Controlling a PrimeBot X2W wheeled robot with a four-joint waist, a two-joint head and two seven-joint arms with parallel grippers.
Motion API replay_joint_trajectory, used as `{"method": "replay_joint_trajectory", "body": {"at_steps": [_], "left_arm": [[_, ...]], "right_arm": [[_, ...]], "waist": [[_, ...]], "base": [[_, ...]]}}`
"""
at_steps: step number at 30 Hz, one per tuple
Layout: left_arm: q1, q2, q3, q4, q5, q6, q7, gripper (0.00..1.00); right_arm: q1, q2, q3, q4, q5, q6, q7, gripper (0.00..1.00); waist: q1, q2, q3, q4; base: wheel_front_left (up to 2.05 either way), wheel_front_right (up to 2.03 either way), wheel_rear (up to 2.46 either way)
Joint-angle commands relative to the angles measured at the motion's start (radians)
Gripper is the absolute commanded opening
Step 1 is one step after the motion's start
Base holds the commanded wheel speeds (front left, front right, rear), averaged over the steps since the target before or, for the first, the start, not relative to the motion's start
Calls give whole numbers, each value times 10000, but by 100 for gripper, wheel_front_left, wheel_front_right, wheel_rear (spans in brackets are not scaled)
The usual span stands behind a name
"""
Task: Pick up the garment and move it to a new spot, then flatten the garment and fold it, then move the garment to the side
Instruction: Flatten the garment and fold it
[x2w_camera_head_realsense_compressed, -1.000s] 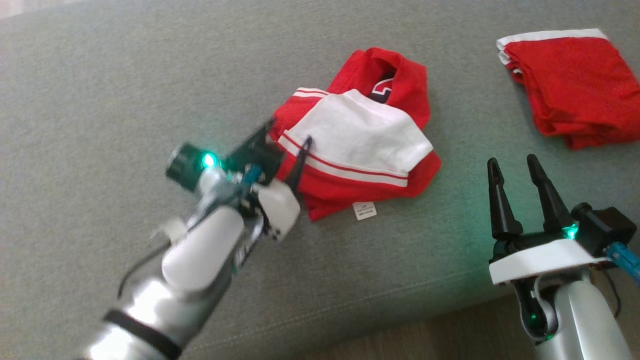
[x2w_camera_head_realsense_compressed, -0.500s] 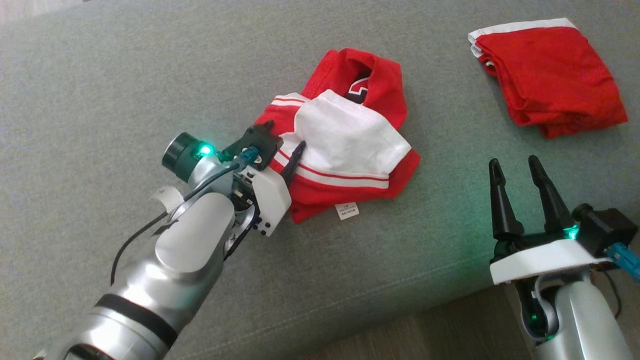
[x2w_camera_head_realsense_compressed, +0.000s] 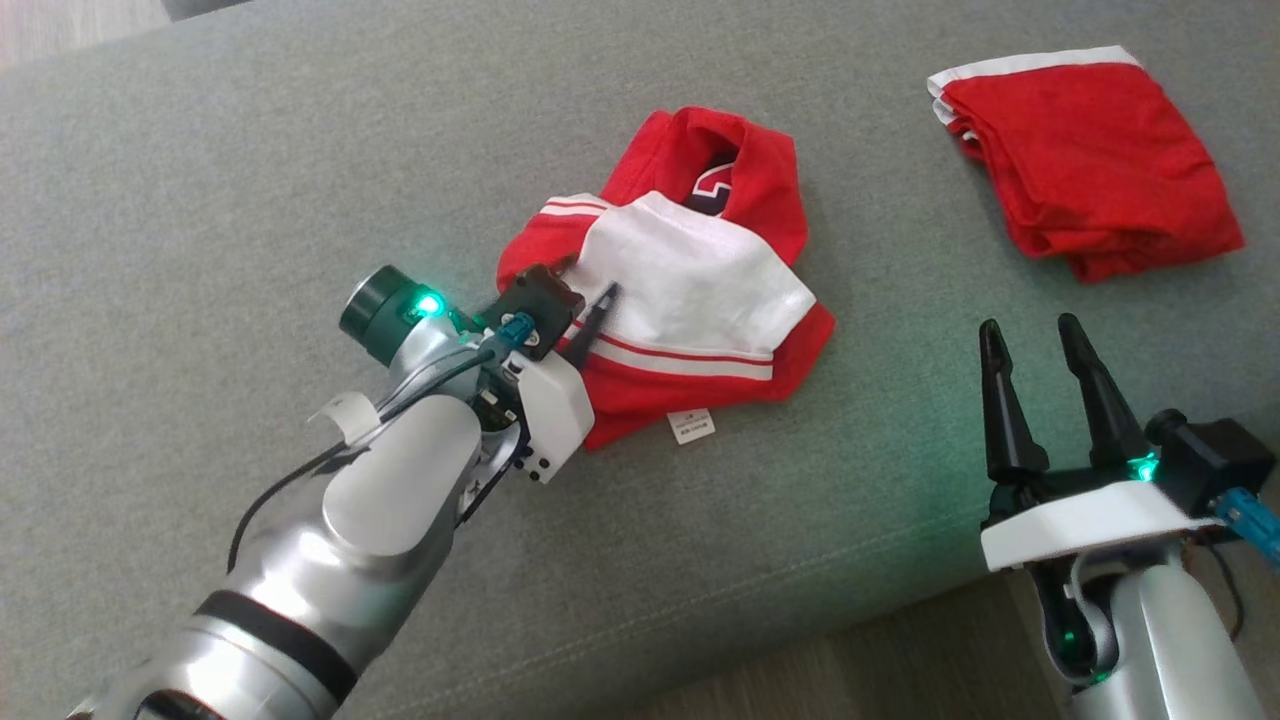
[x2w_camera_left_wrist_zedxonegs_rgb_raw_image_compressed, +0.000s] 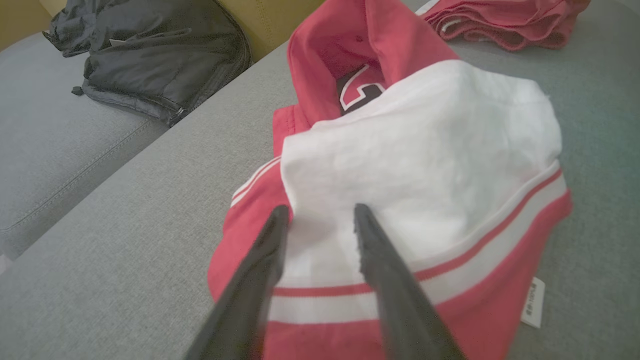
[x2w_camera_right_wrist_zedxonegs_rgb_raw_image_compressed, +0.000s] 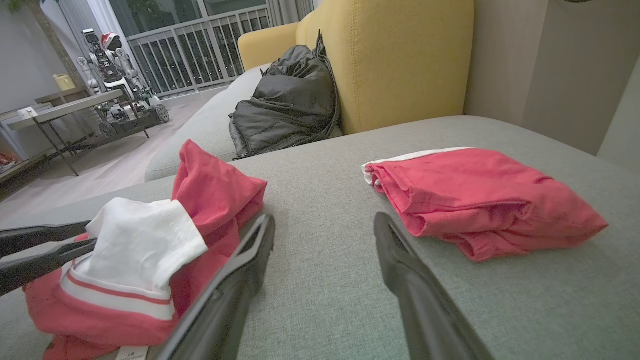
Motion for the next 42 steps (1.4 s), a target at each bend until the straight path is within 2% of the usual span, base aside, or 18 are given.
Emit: {"method": "replay_joint_trajectory", "body": {"at_steps": [1,2,3,10,16,24,29,31,37,40,41,42], "left_arm": [[-315,199,229,-233,0,76,-119,36],[-302,200,215,-221,-11,75,-133,14],[-288,203,198,-209,-22,67,-148,0],[-204,207,144,33,-187,3,-132,0],[-847,369,159,-242,-4,-51,-787,0],[-3995,1505,652,-1274,844,-353,-1253,0],[-5578,2055,1085,-2588,1310,-501,-1274,0],[-6098,2044,1391,-2974,1308,-477,-1275,0],[-7695,1468,2221,-3352,1286,-175,-1276,0],[-8190,1291,2486,-2803,1421,189,-1277,0],[-8190,1291,2486,-2803,1421,189,-1277,0],[-8169,1222,2499,-1905,1448,360,-1251,0]], "right_arm": [[-37,-75,249,-309,-15,-2,-92,100],[-29,-75,250,-310,-26,-2,-92,100],[-21,-75,249,-308,-35,-2,-92,100],[39,-75,280,-267,-90,-2,-92,100],[75,-75,257,-224,-32,-2,-92,100],[-223,-75,674,-239,628,-2,-92,100],[-195,-75,849,-36,930,-2,-92,100],[-169,-75,802,-12,972,-2,-92,100],[-66,-75,661,34,896,-2,-92,100],[7,-75,583,-4,864,-2,-92,100],[7,-75,583,-4,864,-2,-92,100],[74,-75,542,-46,864,-2,-92,100]], "waist": [[0,0,-31,-18],[0,0,-54,-29],[0,0,-78,-41],[0,0,-235,-144],[0,0,-462,-252],[0,0,-546,-1039],[0,0,-739,-1556],[0,0,-859,-1656],[0,0,-1200,-1659],[0,0,-1309,-1543],[0,0,-1309,-1543],[0,0,-1372,-1426]], "base": [[0,0,0],[0,0,0],[0,0,0],[0,0,0],[0,0,0],[0,0,0],[0,0,0],[0,0,0],[0,0,0],[0,0,0],[0,0,0],[0,0,0]]}}
